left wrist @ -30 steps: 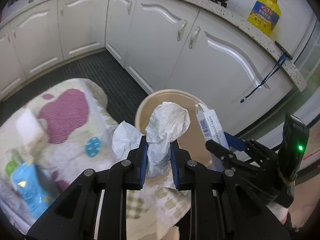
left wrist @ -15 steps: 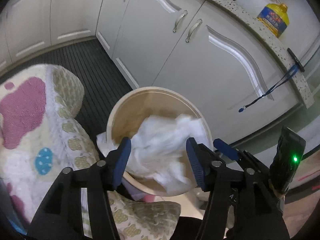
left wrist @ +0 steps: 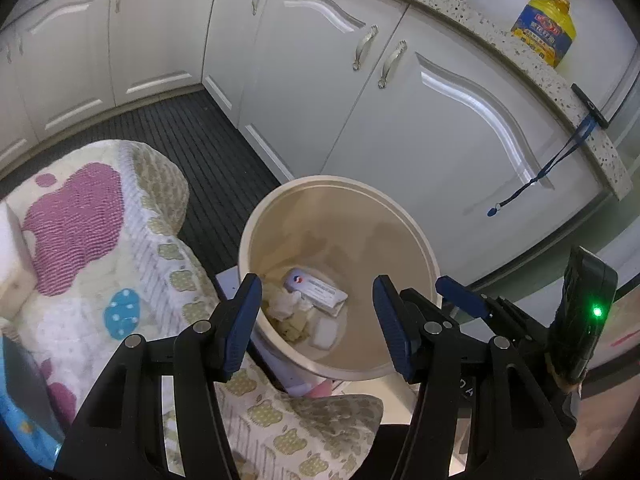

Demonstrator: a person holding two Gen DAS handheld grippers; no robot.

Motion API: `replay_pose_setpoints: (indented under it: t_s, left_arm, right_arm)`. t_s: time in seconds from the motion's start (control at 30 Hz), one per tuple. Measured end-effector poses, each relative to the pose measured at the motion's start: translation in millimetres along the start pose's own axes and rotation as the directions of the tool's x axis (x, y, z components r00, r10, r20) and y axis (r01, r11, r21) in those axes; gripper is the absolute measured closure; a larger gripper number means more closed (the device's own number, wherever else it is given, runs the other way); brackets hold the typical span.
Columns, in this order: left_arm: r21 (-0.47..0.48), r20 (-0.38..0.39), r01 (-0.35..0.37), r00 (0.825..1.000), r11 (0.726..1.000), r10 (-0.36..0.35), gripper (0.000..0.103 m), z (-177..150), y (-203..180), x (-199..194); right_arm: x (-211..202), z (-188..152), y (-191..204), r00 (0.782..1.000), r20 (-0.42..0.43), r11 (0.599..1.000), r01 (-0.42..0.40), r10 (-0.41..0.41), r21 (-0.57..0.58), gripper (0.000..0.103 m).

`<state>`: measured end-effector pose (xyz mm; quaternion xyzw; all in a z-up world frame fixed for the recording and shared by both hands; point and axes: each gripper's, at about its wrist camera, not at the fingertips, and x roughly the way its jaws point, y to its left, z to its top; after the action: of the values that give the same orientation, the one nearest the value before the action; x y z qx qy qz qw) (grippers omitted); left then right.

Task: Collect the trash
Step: 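Carry the medicine box and tissue over the beige bin and open both tools, then move both open tools back over the table toward the blue snack packet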

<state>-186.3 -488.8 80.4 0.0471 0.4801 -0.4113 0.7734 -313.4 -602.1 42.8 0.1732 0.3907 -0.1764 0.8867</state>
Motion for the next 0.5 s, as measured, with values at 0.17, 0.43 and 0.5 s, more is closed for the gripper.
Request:
replay_pose_setpoints:
  t_s: [0.17, 0.43, 0.5]
  left_arm:
    - [0.001, 0.019, -0.026, 0.999, 1.0, 0.026, 0.047, -5, 2, -12]
    - [-0.005, 0.064, -0.095, 0.993, 0.995, 0.095, 0.047, -16, 12, -44]
    - [-0.01, 0.073, -0.109, 0.991, 0.994, 0.109, 0.047, -19, 15, -51]
  right_arm:
    - [-5, -1, 9, 1.0, 0.006, 1.0, -0.005, 0.005, -0.008, 0.051]
    - [-18, -1, 34, 0.999, 0.024, 0.998, -0.033, 0.034, -0.045, 0.051]
    - [-21, -1, 44, 0.999, 0.027, 0.997, -0.046, 0.047, -0.059, 0.051]
